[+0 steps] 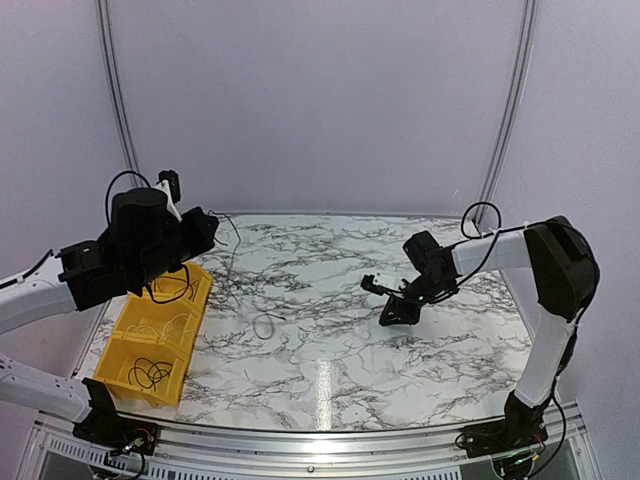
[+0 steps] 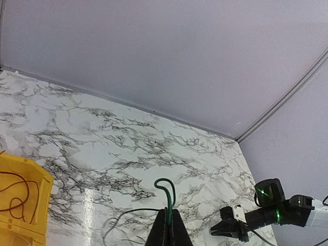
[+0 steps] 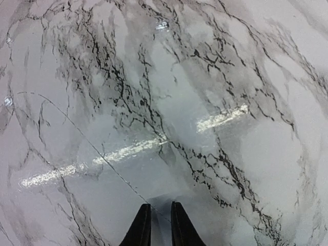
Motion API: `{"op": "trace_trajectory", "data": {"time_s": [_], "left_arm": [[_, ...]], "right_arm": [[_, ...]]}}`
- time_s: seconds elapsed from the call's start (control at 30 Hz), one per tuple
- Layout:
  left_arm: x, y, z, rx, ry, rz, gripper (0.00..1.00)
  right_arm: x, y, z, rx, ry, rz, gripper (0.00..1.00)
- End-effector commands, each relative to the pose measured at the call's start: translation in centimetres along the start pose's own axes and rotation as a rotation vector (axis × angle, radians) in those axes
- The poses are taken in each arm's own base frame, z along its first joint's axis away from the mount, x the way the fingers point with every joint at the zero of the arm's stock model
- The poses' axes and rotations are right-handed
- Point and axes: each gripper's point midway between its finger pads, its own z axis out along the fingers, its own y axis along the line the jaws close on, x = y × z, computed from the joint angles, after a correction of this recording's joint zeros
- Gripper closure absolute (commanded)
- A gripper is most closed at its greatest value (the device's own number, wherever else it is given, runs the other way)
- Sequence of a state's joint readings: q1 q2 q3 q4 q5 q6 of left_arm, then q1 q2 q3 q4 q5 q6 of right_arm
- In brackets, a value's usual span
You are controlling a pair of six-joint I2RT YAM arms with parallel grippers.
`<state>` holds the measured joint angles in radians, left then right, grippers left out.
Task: Untangle the cables
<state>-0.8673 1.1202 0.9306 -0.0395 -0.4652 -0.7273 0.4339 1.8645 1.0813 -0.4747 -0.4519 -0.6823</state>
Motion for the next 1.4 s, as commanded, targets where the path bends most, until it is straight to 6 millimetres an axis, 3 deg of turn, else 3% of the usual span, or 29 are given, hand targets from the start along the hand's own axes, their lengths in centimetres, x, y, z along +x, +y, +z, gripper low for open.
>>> {"op": "trace_trajectory", "data": {"time_s": [0.0,0.2,0.3,0.47,0.6,0.7,0.8,0.9,0.97,1.07,1.2,1.37], "left_arm": [[-2.4,2.6,-2.4,-0.153,-0.013,0.182,1.0],[1.1,0.4,-0.4,-0.058,0.151,0.21,1.0],[2.3,-2.3,1.0,0.038,0.205,0.192,1.0],[2.6,-10.3,2.0,0.253,0.244,0.254,1.0],[2.4,-17.3,0.2,0.453,0.241,0.327,1.0],[2.9,-19.8,-0.7,0.554,0.246,0.307,1.0],[4.2,-18.7,0.5,0.521,0.236,0.253,1.0],[8.1,-14.7,3.5,0.399,0.241,0.2,1.0],[11.7,-10.6,5.7,0.261,0.271,0.135,1.0],[17.3,-6.7,7.6,0.175,0.364,0.052,1.0],[22.3,-5.7,8.4,0.159,0.493,0.035,1.0],[23.0,-5.8,8.3,0.163,0.5,0.048,1.0]], "right_arm": [[6.7,-0.5,2.1,0.054,0.248,0.061,0.84],[6.3,-1.2,1.3,0.068,0.224,0.078,0.83],[4.8,-1.8,-0.4,0.076,0.157,0.103,0.8],[2.1,-4.0,-5.5,0.097,-0.01,0.17,0.65],[-0.1,-3.9,-9.6,0.148,-0.095,0.117,0.43],[-1.9,-3.5,-12.6,0.207,-0.159,0.074,0.33],[-4.0,-0.3,-14.5,0.104,-0.253,0.006,0.16],[-5.9,2.8,-15.6,-0.027,-0.347,-0.022,0.02],[-6.2,3.9,-15.2,-0.061,-0.358,-0.049,0.03],[-5.9,5.1,-13.0,-0.052,-0.301,-0.115,0.07],[-4.6,7.3,-9.0,-0.068,-0.163,-0.199,0.15],[-2.7,10.0,-5.9,-0.111,-0.042,-0.27,0.16]]}}
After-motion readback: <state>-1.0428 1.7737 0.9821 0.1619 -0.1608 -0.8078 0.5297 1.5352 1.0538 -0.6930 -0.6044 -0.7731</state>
